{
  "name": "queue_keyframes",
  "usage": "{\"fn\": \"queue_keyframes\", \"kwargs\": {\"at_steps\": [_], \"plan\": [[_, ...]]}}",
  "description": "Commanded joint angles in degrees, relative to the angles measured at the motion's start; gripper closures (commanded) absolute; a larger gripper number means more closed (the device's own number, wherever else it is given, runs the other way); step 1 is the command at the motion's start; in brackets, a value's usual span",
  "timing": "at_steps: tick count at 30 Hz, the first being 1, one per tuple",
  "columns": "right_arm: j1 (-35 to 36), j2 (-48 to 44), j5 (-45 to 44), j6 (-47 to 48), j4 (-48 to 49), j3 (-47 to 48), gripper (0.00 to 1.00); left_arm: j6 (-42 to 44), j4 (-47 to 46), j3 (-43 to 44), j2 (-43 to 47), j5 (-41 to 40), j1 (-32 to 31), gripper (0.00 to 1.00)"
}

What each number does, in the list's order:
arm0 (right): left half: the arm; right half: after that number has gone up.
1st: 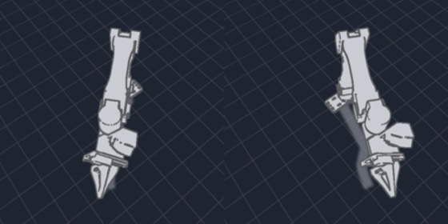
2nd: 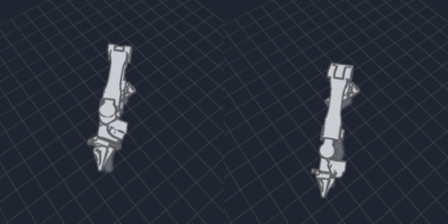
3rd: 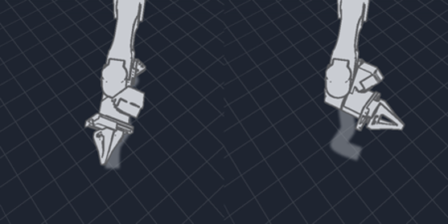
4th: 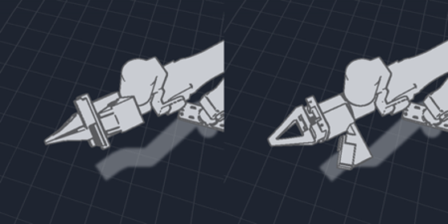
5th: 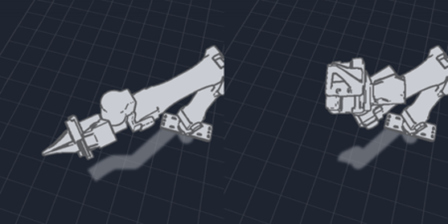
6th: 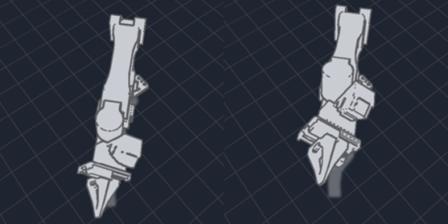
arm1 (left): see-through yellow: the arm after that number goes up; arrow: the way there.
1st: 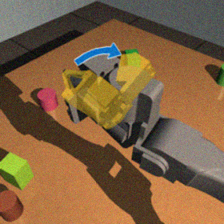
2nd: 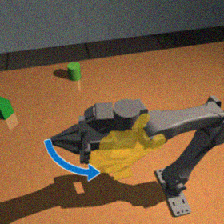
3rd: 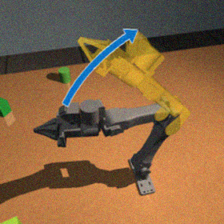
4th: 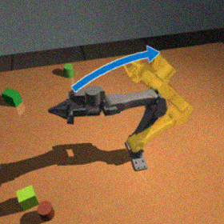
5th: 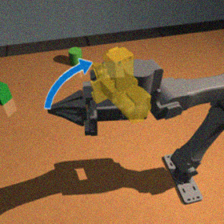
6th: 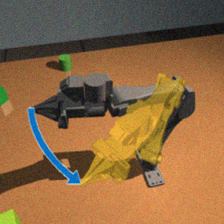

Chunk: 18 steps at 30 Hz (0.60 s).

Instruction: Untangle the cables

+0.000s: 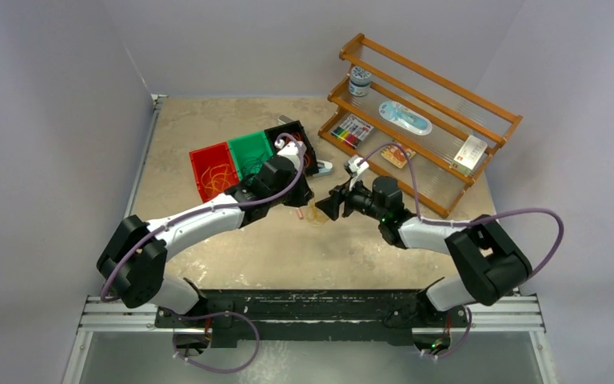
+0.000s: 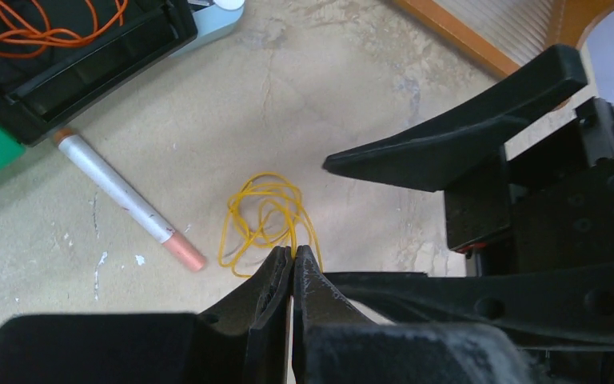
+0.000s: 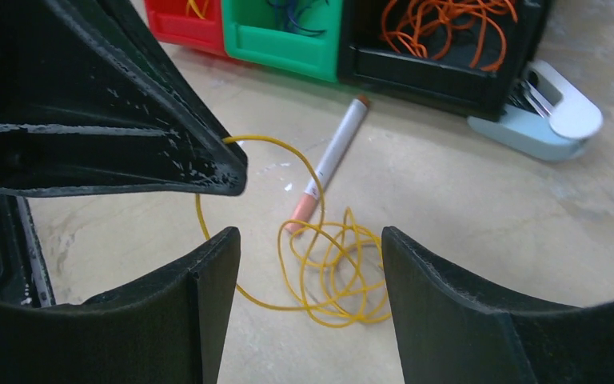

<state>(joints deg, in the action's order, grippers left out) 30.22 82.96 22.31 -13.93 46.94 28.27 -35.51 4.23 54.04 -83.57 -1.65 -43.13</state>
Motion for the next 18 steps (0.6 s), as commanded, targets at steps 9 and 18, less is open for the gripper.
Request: {"fn": "queue_keyframes", "kwargs": {"at_steps": [9,18], "plan": [[1.2,10.6,5.7,-4.3,21.6,6.0,0.33,1.4,0.5,8.1,4.6,8.4,-0.1,1.0],[1.3,15.2,-2.2,-8.2,18.6,9.7,0.51,4.8,15.7,30.2,6.1,7.3,-0.1,1.0]]}}
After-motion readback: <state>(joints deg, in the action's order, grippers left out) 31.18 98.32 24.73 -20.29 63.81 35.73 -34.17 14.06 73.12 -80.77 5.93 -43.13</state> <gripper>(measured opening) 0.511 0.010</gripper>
